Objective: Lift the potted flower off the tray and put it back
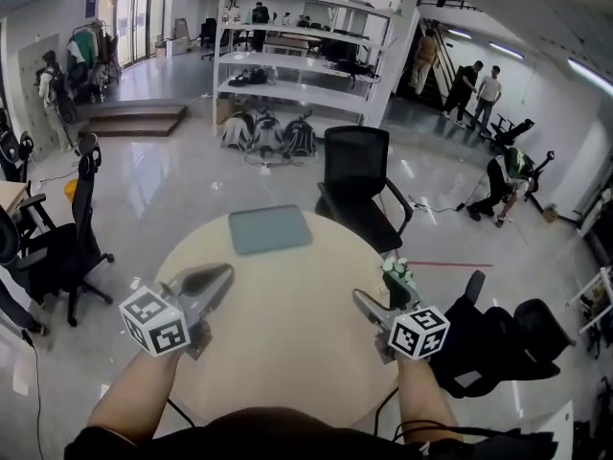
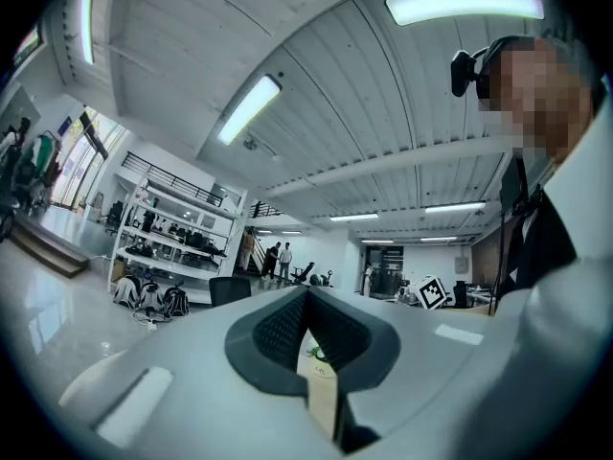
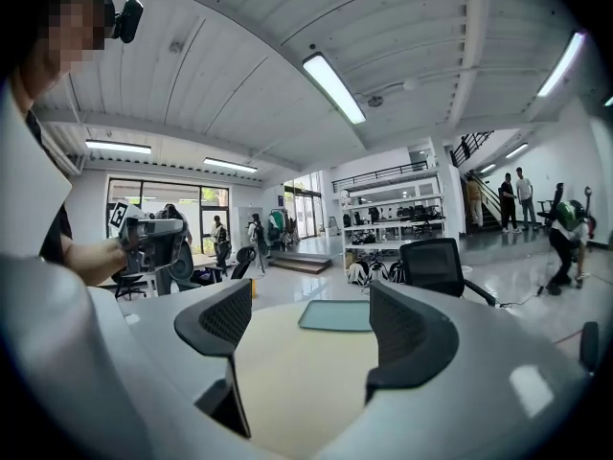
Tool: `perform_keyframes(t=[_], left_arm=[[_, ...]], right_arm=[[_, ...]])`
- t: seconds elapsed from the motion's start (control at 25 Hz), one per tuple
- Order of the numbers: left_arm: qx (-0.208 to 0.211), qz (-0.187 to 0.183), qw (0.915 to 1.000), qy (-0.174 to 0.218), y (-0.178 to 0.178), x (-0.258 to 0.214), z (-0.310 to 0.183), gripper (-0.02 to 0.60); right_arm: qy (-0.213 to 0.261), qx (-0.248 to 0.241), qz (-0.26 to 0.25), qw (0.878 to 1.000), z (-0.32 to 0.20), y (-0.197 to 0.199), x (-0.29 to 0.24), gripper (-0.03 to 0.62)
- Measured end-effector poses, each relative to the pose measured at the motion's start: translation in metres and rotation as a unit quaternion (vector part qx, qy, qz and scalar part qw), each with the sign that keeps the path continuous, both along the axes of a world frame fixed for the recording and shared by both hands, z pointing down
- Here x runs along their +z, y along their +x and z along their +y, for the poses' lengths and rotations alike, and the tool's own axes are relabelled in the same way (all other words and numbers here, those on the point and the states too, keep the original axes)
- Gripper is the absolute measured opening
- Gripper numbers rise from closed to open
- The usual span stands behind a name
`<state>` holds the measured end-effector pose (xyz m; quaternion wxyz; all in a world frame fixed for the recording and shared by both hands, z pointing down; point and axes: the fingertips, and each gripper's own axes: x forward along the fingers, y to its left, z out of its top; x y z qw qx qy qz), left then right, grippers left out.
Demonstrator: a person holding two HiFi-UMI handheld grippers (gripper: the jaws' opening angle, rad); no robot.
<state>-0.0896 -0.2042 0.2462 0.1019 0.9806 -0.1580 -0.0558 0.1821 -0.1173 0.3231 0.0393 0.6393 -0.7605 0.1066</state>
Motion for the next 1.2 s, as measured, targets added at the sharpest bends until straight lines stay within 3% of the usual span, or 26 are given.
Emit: perform_keyframes(t=[0.36, 0.72, 0.96, 1.2], left_arm=[[0.095, -0.029, 0.995, -0.013, 0.144, 0.043, 0.001, -0.003], [0.165, -0.055, 0.9841, -0.033, 0.3, 0.114, 0.006, -0.003], [0.189, -0.08, 0.9771, -0.054, 0.37, 0.175, 0.013, -0.003], [0.205, -0.099, 0.9715, -0.066, 0.406, 0.216, 0.021, -0.003]], right_arm=[[-0.038, 0.086, -0.001, 0.996, 0.026, 0.115, 0.055, 0.428], [-0.093, 0.145, -0.01, 0.985, 0.035, 0.233, 0.149, 0.513], [-0.122, 0.143, -0.021, 0.982, 0.022, 0.265, 0.215, 0.531], [-0.151, 0.141, -0.022, 0.978, 0.012, 0.281, 0.27, 0.565]])
